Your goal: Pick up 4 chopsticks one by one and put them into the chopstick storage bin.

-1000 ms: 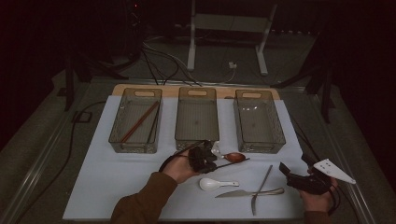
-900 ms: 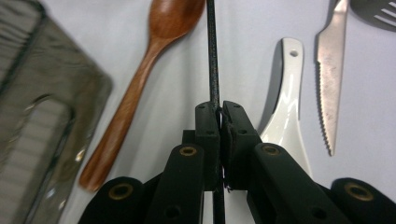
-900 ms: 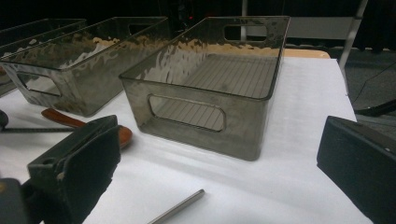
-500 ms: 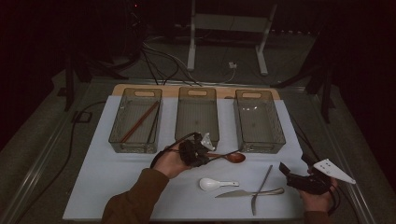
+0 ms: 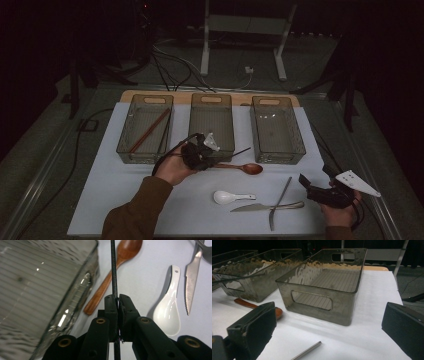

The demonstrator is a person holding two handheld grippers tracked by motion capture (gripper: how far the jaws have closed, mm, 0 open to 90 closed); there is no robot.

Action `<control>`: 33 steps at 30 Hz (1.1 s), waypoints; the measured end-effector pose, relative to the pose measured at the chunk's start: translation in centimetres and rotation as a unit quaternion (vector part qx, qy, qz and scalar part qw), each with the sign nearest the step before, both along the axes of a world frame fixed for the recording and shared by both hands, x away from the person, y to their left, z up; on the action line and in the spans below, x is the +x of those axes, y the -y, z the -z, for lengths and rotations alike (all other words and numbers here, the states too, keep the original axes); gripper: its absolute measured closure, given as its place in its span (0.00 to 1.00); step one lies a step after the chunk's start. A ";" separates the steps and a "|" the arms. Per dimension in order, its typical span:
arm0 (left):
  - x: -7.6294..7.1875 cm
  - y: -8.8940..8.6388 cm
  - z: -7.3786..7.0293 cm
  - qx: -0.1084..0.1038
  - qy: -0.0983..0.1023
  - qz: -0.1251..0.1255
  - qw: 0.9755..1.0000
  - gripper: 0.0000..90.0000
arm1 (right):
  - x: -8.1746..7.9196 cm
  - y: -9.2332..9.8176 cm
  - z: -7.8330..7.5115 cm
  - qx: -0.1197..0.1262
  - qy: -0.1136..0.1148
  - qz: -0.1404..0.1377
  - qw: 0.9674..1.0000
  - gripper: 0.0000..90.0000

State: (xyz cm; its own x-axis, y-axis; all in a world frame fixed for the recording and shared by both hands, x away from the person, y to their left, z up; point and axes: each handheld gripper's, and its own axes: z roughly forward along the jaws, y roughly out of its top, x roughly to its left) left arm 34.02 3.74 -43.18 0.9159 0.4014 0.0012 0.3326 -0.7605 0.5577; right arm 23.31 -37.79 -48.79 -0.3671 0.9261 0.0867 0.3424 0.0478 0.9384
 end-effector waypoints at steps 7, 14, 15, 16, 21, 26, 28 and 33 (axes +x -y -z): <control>0.5 -1.2 -0.8 -0.008 0.000 -0.017 1.000 0.98 | 0.0 0.0 0.0 0.000 0.000 0.000 1.000 0.00; 1.3 -2.9 -1.5 -0.014 0.000 -0.038 0.999 0.98 | 0.0 0.0 0.0 0.001 0.000 0.000 1.000 0.00; 1.5 -3.1 -1.5 -0.012 0.000 -0.043 0.999 0.98 | 0.0 0.0 0.0 0.001 0.000 0.000 1.000 0.00; 1.6 -3.4 -1.6 -0.014 -0.001 -0.048 0.999 0.98 | 0.0 0.0 0.0 0.001 0.000 0.000 1.000 0.00; 2.2 -4.8 -1.8 -0.013 -0.001 -0.071 0.997 0.98 | 0.0 0.0 0.0 0.000 0.000 0.000 1.000 0.00; 2.7 -5.9 -2.2 -0.012 0.002 -0.090 0.996 0.98 | 0.0 0.0 0.0 0.000 0.000 0.000 1.000 0.00; 2.8 -6.3 -2.4 -0.010 0.004 -0.097 0.995 0.98 | 0.0 0.0 0.0 0.000 0.000 0.000 1.000 0.00; 3.1 -7.1 -2.7 -0.007 0.007 -0.110 0.994 0.98 | 0.0 0.0 0.0 0.000 0.000 0.000 1.000 0.00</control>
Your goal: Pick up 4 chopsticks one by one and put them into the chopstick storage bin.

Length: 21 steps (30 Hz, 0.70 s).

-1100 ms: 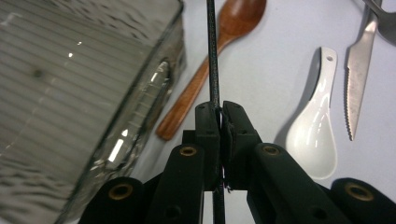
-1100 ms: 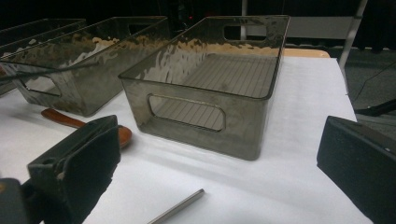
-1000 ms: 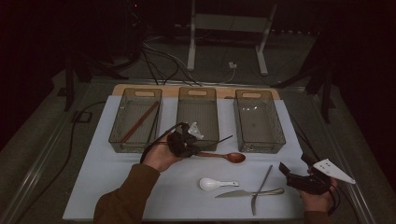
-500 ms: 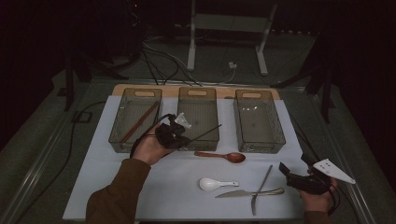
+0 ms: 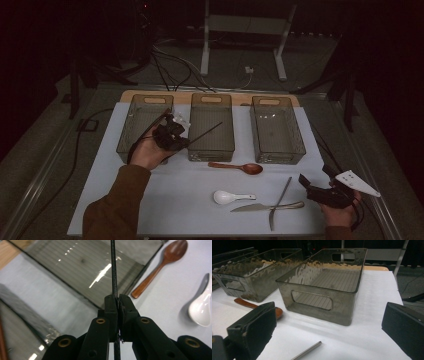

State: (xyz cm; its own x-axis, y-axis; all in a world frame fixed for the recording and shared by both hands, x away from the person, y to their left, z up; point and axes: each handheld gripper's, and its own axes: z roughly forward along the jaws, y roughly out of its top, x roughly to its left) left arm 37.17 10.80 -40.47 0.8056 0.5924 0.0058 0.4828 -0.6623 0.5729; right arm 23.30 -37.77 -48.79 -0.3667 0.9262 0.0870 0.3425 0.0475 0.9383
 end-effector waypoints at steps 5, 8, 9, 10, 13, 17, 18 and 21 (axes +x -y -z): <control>0.3 -0.7 -0.2 0.004 0.001 -0.014 1.000 0.98 | 0.0 0.0 0.0 -0.001 0.000 0.000 1.000 0.00; 0.4 -1.1 -0.4 0.002 0.002 -0.022 1.000 0.98 | 0.0 0.0 0.0 -0.001 0.000 0.000 1.000 0.00; 0.5 -1.2 -0.4 0.003 0.003 -0.025 1.000 0.98 | 0.0 0.0 0.0 0.000 0.000 0.000 1.000 0.00; 0.5 -1.4 -0.4 0.004 0.003 -0.029 1.000 0.98 | 0.0 0.0 0.0 0.000 0.000 0.000 1.000 0.00; 0.7 -1.8 -0.5 0.004 0.004 -0.037 0.999 0.97 | 0.0 0.0 0.0 0.000 0.000 0.000 1.000 0.00; 0.9 -2.3 -0.5 0.005 0.004 -0.048 0.999 0.98 | 0.0 0.0 0.0 0.000 0.000 0.000 1.000 0.00; 0.9 -2.5 -0.5 0.005 0.004 -0.051 0.999 0.98 | 0.0 0.0 0.0 -0.001 0.001 0.000 1.000 0.00; 1.1 -2.9 -0.5 0.005 0.004 -0.060 0.998 0.98 | 0.0 0.0 0.0 0.001 0.000 0.000 1.000 0.00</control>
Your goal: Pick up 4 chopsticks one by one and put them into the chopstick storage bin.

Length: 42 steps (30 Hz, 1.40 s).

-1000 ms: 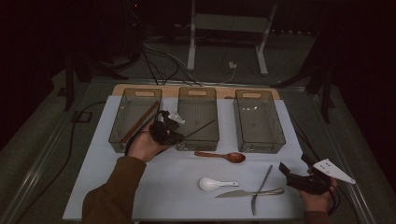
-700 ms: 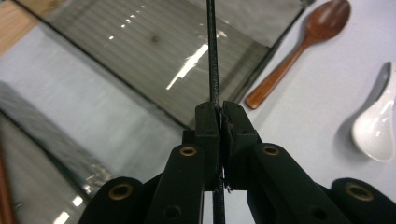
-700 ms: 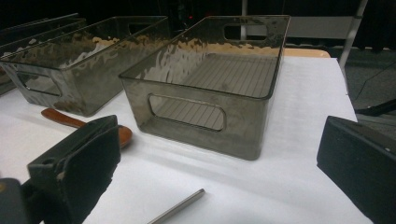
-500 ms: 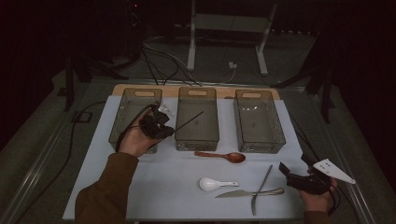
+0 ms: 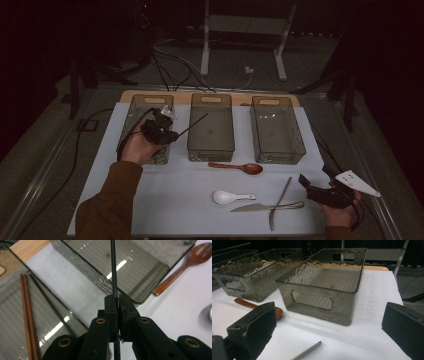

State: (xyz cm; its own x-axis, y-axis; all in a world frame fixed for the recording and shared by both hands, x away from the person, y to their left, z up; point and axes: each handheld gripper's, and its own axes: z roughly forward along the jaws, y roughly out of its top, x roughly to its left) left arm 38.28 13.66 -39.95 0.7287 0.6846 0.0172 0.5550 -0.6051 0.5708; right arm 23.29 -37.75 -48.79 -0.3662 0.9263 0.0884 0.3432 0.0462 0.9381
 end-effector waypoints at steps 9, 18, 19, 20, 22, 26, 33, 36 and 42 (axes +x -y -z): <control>0.5 -1.2 0.0 0.003 -0.001 -0.029 1.000 0.98 | 0.0 0.0 0.0 0.000 0.000 0.000 1.000 0.00; 1.0 -2.5 0.1 0.007 0.001 -0.064 0.998 0.98 | 0.0 0.0 0.0 0.000 0.001 0.000 1.000 0.00; 1.1 -2.7 0.1 0.007 0.000 -0.067 0.998 0.97 | 0.0 0.0 0.0 0.001 0.000 0.000 1.000 0.00; 1.2 -2.8 0.1 0.009 0.000 -0.070 0.997 0.98 | 0.0 0.0 0.0 0.001 0.000 0.000 1.000 0.00; 1.3 -3.1 0.2 0.009 0.001 -0.079 0.997 0.98 | 0.0 0.0 0.0 0.000 0.001 -0.001 1.000 0.00; 1.7 -3.7 0.4 0.014 0.002 -0.098 0.995 0.98 | 0.0 0.0 0.0 0.000 0.000 0.000 1.000 0.00; 2.3 -4.8 0.8 0.025 0.008 -0.134 0.991 0.98 | 0.0 0.1 0.0 0.001 0.000 0.000 1.000 0.00; 2.5 -5.4 0.9 0.025 0.010 -0.153 0.988 0.97 | 0.0 0.1 0.0 0.000 0.000 0.000 1.000 0.00; 3.1 -6.7 1.2 0.021 0.009 -0.182 0.983 0.97 | 0.0 0.1 0.0 0.000 0.001 0.000 1.000 0.00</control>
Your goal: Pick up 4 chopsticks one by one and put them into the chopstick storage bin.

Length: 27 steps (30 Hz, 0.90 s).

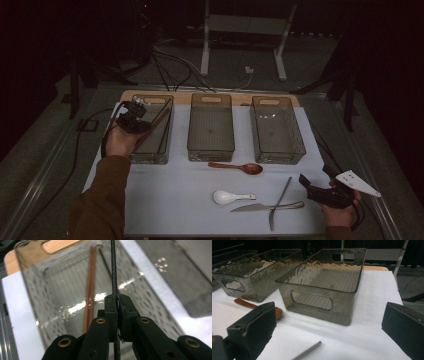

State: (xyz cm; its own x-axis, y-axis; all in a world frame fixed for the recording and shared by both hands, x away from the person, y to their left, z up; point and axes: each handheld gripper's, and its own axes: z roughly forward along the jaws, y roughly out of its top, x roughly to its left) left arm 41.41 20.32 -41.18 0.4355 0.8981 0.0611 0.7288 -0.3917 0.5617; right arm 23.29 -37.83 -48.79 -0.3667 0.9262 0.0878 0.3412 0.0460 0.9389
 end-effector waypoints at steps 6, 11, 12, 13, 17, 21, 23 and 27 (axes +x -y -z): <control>0.5 -1.0 0.5 -0.004 -0.004 -0.020 1.000 0.97 | 0.0 0.0 0.0 0.000 0.000 0.000 1.000 0.00; 0.6 -1.5 0.9 -0.012 0.003 -0.053 0.999 0.37 | 0.0 0.1 0.0 0.001 0.000 0.001 1.000 0.00; 0.6 -1.6 0.8 -0.018 0.004 -0.050 0.999 0.31 | 0.0 0.1 0.0 0.001 0.001 0.001 1.000 0.00; 0.5 -1.8 0.9 -0.030 0.007 -0.049 0.998 0.30 | 0.0 0.1 0.0 0.001 0.000 0.001 1.000 0.00; 0.2 -2.0 0.9 -0.042 0.017 -0.053 0.998 0.18 | 0.0 0.0 0.0 0.000 0.000 0.000 1.000 0.00; 0.0 -2.2 0.8 -0.051 0.020 -0.048 0.997 0.09 | 0.0 0.0 0.0 0.000 0.000 0.001 1.000 0.00; -0.2 -2.3 0.7 -0.056 0.024 -0.046 0.997 0.05 | 0.0 0.0 0.0 -0.001 0.000 0.000 1.000 0.00; -0.5 -2.1 0.5 -0.068 0.033 -0.039 0.996 0.02 | 0.0 -0.1 0.0 0.000 -0.001 0.000 1.000 0.00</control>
